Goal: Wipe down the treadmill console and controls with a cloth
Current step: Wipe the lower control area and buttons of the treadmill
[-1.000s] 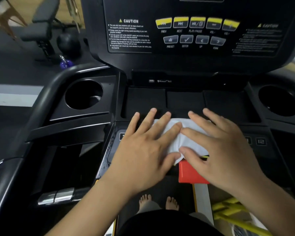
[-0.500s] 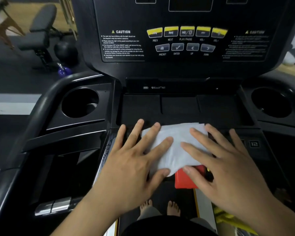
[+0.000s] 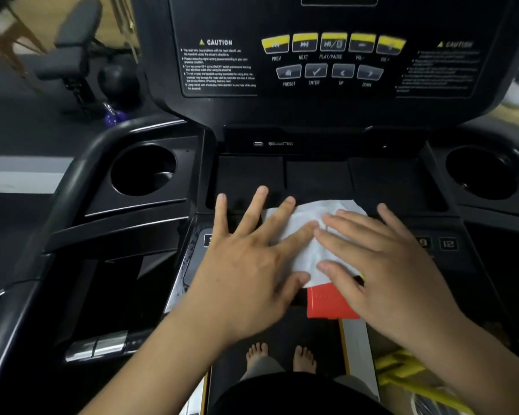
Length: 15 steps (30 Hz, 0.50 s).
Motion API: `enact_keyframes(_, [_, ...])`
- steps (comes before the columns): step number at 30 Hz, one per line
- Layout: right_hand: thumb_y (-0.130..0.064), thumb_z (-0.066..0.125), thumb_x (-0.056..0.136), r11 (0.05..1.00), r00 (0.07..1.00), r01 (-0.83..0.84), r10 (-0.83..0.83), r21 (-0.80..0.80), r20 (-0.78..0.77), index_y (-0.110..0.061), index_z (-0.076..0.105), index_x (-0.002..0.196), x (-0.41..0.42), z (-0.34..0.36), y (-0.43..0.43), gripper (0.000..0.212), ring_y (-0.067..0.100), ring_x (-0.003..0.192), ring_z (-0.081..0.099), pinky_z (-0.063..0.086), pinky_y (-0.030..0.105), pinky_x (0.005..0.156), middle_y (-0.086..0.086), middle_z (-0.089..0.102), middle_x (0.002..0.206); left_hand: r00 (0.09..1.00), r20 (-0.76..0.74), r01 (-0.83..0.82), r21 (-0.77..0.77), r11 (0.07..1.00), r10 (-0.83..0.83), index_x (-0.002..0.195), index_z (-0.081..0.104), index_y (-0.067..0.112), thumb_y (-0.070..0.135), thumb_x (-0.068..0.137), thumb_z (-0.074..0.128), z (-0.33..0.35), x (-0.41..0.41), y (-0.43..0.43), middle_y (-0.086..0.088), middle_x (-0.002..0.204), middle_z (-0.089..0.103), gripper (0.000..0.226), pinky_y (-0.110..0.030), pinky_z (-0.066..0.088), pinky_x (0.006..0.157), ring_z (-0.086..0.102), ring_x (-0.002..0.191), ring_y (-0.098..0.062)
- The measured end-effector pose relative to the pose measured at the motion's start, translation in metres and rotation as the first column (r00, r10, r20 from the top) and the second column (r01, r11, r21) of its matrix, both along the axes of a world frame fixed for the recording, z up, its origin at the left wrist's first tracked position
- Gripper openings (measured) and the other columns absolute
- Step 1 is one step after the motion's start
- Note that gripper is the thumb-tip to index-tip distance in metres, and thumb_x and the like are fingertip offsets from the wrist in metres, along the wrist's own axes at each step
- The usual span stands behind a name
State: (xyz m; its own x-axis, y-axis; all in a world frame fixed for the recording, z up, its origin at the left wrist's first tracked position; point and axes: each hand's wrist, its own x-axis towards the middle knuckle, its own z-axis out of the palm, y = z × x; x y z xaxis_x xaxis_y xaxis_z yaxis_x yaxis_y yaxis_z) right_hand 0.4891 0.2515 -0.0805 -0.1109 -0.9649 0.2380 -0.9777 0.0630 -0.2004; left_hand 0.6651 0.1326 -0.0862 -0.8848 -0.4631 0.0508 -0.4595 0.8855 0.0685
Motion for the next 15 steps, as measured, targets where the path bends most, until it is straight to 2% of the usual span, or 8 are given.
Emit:
enact_keyframes(4, [-0.049, 0.049, 0.088, 0.999, 1.0, 0.021, -0.021, 0.044, -0.007, -0.024, 0.072, 0.112, -0.011, -0.001, 0.011, 0.042, 0.008, 0.129, 0.046, 0.025, 0.057, 0.114, -0.006, 0.062, 0.131, 0.999, 0.026, -0.04, -0.014, 0.999, 0.04, 0.15, 0.037, 0.036, 0.062, 0.09, 0.04, 0.003, 0.011, 0.001, 0.001, 0.161, 0.03, 0.066, -0.073, 0.015, 0.112, 0.013, 0.152, -0.033])
enact_keyframes(11, [-0.052, 0.059, 0.078, 0.997, 0.996, -0.009, 0.016, 0.081, -0.091, -0.03, 0.071, 0.111, -0.007, 0.015, -0.001, 0.042, 0.018, 0.113, 0.058, 0.025, 0.064, 0.111, -0.006, 0.065, 0.122, 1.0, -0.01, 0.02, -0.077, 0.997, -0.021, 0.143, 0.049, 0.027, 0.049, 0.086, 0.045, 0.015, 0.004, 0.005, -0.006, 0.156, 0.039, 0.062, -0.074, 0.017, 0.111, 0.019, 0.15, -0.035])
enact_keyframes(15, [-0.044, 0.065, 0.075, 0.996, 0.992, -0.054, 0.062, 0.07, -0.106, -0.028, 0.072, 0.112, -0.02, 0.021, 0.002, 0.041, 0.021, 0.111, 0.058, 0.027, 0.065, 0.109, -0.001, 0.065, 0.123, 0.992, -0.114, 0.051, -0.089, 0.995, -0.061, 0.133, 0.059, 0.023, 0.036, 0.09, 0.054, 0.017, -0.002, 0.008, -0.004, 0.144, 0.053, 0.046, -0.057, 0.035, 0.108, 0.043, 0.139, -0.028])
